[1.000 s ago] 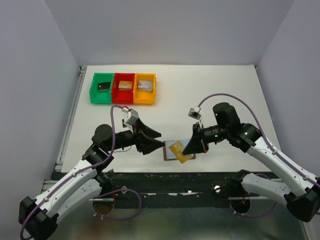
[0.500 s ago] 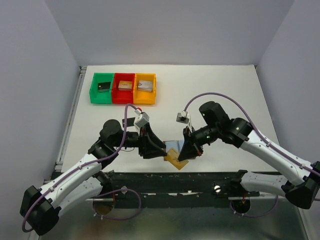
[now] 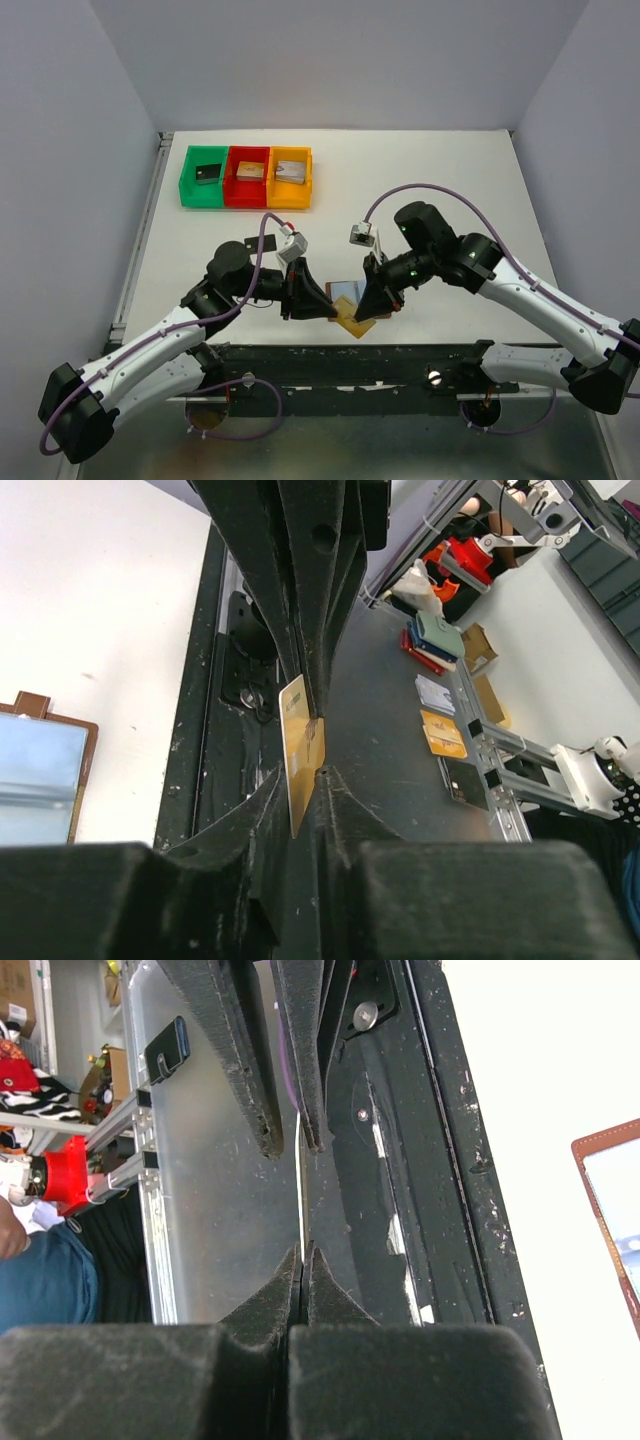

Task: Take the credit cards out of the card holder
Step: Place the credit card at the center of the board.

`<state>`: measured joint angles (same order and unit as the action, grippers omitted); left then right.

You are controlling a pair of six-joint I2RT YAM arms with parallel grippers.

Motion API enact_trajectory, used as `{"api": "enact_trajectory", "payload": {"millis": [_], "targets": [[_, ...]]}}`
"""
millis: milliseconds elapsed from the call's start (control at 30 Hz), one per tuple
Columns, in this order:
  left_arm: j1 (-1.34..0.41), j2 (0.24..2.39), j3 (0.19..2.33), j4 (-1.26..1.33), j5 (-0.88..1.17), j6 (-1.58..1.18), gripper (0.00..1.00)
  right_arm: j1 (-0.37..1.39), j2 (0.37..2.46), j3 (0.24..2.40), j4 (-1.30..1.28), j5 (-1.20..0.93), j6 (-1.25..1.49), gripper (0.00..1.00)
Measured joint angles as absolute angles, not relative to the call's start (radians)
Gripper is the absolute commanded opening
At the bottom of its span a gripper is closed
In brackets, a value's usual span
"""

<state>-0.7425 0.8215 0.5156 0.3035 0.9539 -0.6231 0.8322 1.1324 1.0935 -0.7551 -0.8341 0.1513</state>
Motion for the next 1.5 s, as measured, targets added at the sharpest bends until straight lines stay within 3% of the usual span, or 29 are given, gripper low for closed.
{"api": "enact_trajectory", "payload": {"millis": [133,200,267,400,667,867,1067,1500], "targets": [[-0.749,0.825,0.516,0.298,0.954,-0.617,0.0,0.833,1.132,1.094,-0.758,-0.828,0.147,0.02],[-0.749,0.827,0.516,0.297,0.953,-0.614,0.0,0.833,1.132,1.095,-0.759,-0.827,0.145,0.29],[-0.751,0.827,0.516,0.296,0.951,-0.613,0.0,0.833,1.132,1.096,-0.763,-0.817,0.149,0.46],[-0.755,0.809,0.512,0.286,0.899,-0.614,0.0,0.833,1.119,1.107,-0.761,-0.71,0.178,0.6],[-0.716,0.659,0.411,0.285,0.64,-0.662,0.0,0.829,0.901,1.057,-0.67,-0.361,0.321,0.61],[-0.587,0.66,0.382,0.199,0.393,-0.758,0.0,0.829,0.783,0.953,-0.583,-0.191,0.402,0.61],[-0.494,0.795,0.381,0.158,0.276,-0.843,0.0,0.829,0.753,0.856,-0.538,-0.165,0.451,0.61],[-0.356,1.232,0.519,0.157,0.256,-0.925,0.0,0.829,0.705,0.758,-0.498,-0.179,0.531,0.63]]}}
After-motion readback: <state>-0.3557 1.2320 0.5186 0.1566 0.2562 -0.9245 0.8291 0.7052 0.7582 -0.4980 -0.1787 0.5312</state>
